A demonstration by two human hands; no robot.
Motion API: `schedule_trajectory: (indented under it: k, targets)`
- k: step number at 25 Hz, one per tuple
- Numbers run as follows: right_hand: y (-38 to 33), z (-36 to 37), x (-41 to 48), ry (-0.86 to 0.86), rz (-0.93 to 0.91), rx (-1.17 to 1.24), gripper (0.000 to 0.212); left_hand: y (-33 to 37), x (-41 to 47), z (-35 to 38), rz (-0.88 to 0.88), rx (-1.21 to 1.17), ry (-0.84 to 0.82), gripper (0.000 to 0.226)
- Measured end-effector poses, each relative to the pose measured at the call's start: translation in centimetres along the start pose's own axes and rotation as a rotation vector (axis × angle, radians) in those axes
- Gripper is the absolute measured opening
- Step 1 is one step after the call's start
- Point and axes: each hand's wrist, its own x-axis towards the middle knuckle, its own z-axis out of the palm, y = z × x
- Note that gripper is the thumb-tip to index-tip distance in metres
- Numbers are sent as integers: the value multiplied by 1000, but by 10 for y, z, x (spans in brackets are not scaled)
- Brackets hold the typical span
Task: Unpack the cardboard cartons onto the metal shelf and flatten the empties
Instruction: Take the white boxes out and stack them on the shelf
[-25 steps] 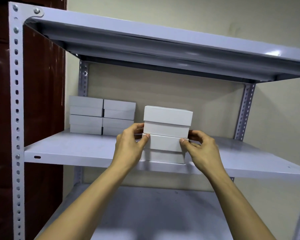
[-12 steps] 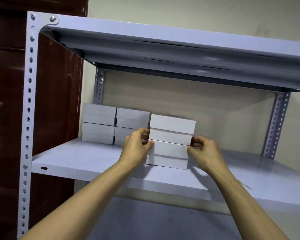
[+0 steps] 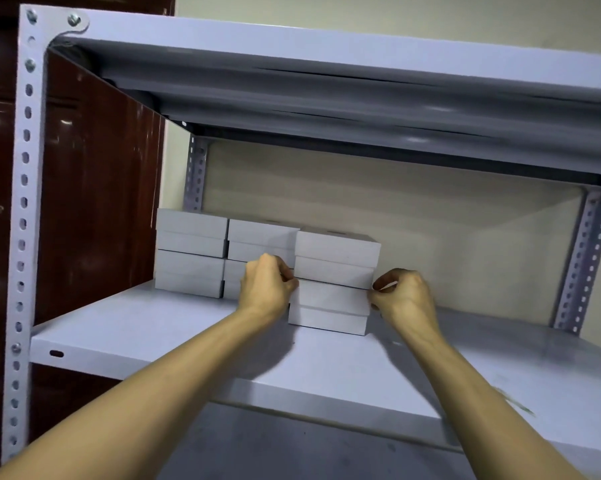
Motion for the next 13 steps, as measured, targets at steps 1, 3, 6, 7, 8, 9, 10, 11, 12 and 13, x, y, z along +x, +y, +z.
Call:
schedule_trajectory:
  k: [1,3,6,7,8,9,10,11,12,13]
  targets:
    - [0,1,2,4,3,7,15,0,2,1,-3,-2,0,6]
    - [-1,3,5,-12,33,-4,23,1,4,3,-14,-8,-22,9]
    - [-5,8,8,-85,85,-23,38,0,5,8,-32,1,-78,28]
    - [-5,9,9,-108,99,-13,41,0,4,10,-41,8,-99,33]
    - [-5,11,10,-124,107,-7,43,0,4,11,-47,15,-125,38]
    - [-5,13,11,-134,110,-5,45,0,3,12,-49,22,-153,41]
    - [-4,14,13,-143,112,-3,47,1,3,12,-44,30,-179,42]
    - [-4,14,14,-156,115,-2,49,1,2,12,-34,40,-198,42]
    - [-4,15,14,-174,119,1,51,2,1,12,-23,52,-212,42]
    - [-4,16,15,-194,124,6,53,2,0,12,-15,63,-226,44]
